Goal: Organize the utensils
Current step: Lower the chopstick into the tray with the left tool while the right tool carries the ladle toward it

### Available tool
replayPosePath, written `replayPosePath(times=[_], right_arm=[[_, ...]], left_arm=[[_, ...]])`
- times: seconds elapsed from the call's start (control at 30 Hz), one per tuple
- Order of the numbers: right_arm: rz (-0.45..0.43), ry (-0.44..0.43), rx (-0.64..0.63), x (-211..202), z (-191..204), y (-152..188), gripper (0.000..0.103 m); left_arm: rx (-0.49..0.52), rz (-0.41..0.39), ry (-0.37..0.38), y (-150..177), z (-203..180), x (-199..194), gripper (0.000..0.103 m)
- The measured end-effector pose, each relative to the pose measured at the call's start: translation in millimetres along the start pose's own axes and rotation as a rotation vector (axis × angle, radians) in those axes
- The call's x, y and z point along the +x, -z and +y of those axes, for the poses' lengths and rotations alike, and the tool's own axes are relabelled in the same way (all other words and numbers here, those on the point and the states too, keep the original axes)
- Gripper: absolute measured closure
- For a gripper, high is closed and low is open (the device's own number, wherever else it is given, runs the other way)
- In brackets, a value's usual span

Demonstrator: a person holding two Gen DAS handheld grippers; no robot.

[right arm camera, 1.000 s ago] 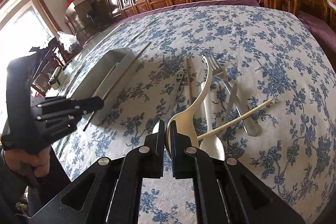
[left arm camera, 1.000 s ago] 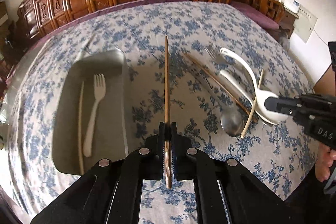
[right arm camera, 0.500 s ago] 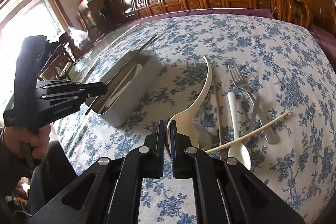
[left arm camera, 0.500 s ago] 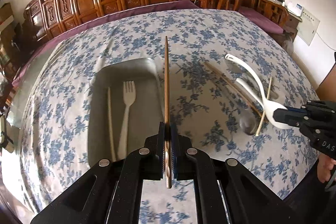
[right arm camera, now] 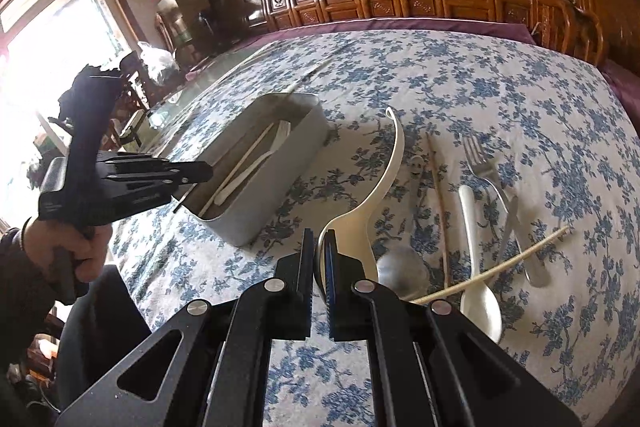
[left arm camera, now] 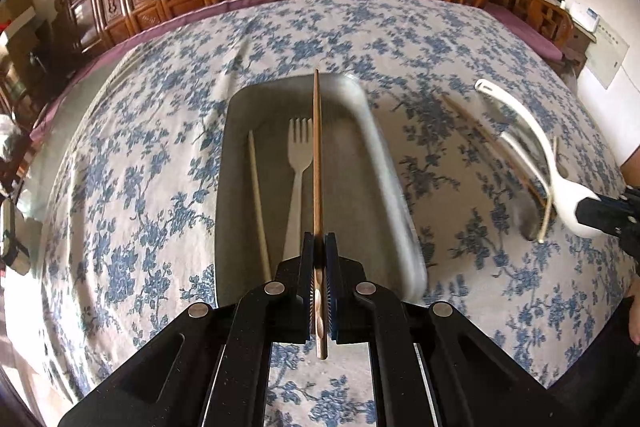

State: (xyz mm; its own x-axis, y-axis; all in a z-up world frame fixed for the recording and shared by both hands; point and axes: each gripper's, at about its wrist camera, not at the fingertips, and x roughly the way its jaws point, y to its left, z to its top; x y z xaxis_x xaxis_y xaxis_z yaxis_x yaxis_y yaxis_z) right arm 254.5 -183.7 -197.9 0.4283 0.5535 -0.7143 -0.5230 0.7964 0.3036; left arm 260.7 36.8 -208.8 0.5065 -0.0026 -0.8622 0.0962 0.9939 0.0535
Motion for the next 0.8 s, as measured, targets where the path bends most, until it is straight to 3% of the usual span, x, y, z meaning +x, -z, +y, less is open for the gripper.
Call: replayPosePath(times=[0.27, 0.4, 0.8], right_arm=[[0.025, -0.022, -0.056, 16, 29, -11, 0.097], [0.028, -0.043, -0.062, 25, 39, -19, 0.097], [0.028, -0.094, -0.071, 52, 74, -45, 0.097]], left_arm=[[-0.025, 0.032, -0.01, -4, 15, 11, 0.095], [-0.039, 0.006, -0.011, -4, 24, 2, 0.083], [-0.068, -0.046, 0.012, -1, 52, -23, 0.083]])
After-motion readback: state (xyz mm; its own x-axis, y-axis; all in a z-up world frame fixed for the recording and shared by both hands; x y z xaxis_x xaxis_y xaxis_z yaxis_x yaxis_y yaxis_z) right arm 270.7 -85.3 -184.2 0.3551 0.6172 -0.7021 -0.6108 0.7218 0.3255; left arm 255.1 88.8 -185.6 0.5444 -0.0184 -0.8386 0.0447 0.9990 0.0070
